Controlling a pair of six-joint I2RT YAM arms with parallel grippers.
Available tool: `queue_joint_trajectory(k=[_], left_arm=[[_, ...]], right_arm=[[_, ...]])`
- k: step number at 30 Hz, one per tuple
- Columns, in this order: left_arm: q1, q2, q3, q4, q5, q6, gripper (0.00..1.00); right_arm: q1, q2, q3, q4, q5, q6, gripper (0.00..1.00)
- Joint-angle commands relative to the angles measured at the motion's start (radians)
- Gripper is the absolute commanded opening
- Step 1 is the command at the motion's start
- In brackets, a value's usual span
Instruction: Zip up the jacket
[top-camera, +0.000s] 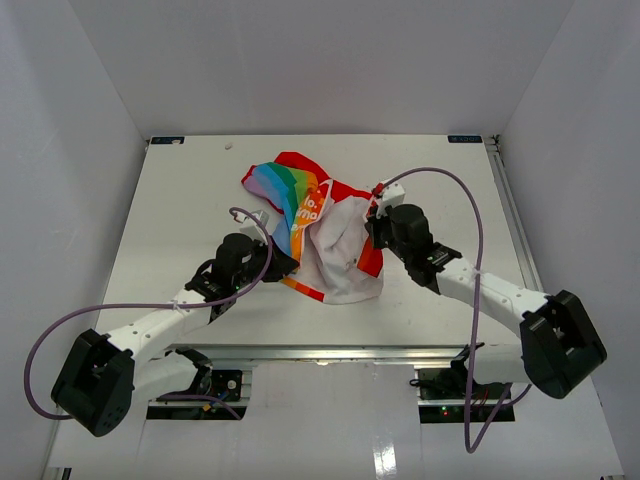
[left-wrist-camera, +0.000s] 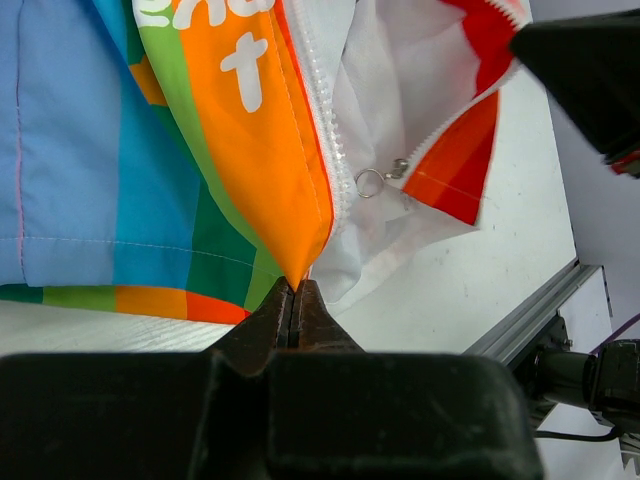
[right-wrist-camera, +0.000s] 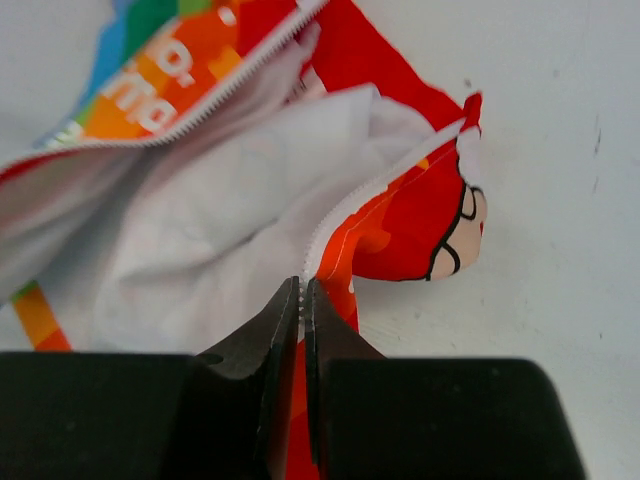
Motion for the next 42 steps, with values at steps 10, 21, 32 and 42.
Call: queue_joint_trajectory(k=[10,21,32,42], left_arm=[[-0.005,-0.006,0.016,0.007,0.001,0.010,0.00],[-0.005,-0.018,0.013,0.004,0.002,0.010,0.00],[-0.007,-0.020,0.013,0.002,-0.005,0.010,0.00],[-0.007,-0.010,0.016,0.002,-0.002,0.011,0.00]], right_arm=[[0.002,0.038,0.042,-0.009,0.110,-0.029,0.08],[0.001,0.284,0.145,0.009,0.090,-0.047,0.14],[-0.001,0.278,0.192,-0.073,0.222,0.015,0.61],[0.061,0.091,0.150,-0.348,0.316,0.199,0.37]])
